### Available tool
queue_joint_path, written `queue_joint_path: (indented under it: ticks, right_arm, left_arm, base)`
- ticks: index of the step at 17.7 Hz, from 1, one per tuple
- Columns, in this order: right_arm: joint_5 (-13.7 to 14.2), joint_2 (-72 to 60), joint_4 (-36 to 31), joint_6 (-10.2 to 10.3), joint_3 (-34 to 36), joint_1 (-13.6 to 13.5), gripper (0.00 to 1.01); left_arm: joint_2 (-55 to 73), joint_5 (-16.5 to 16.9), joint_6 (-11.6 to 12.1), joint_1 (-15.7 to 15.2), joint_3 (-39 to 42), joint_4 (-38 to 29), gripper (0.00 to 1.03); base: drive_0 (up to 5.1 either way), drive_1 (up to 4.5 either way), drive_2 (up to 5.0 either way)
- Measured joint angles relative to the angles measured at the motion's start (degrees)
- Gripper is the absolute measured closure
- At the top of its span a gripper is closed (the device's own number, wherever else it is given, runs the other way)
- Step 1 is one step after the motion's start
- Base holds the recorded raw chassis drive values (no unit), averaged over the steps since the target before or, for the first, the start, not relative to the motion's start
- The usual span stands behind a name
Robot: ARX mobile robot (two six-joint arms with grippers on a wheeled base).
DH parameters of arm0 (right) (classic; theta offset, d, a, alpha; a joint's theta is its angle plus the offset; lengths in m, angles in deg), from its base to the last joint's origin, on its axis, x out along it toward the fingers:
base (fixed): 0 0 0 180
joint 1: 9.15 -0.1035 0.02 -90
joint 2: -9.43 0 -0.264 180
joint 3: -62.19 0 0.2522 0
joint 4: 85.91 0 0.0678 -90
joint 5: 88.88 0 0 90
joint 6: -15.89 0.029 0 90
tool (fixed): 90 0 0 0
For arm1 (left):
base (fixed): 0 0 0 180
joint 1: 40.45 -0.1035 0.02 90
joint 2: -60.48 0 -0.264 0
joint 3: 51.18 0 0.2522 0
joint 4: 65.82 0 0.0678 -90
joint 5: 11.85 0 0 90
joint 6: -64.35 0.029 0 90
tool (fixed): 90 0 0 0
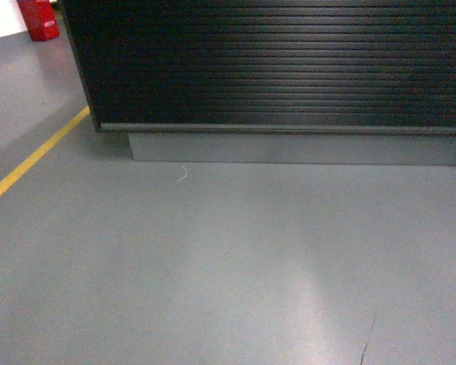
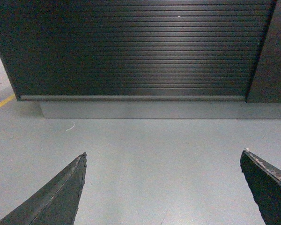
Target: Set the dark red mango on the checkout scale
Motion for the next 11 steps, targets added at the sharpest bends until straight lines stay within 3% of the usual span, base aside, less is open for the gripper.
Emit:
queue_joint_path:
  ticks: [11]
  right_arm:
    - [-0.02, 0.00, -0.02, 0.00, 0.00, 0.00, 0.03]
  left_arm:
    - [0.00, 0.00, 0.00, 0.00, 0.00, 0.04, 0.05]
  base:
    - [0.0, 4.37, -4.3]
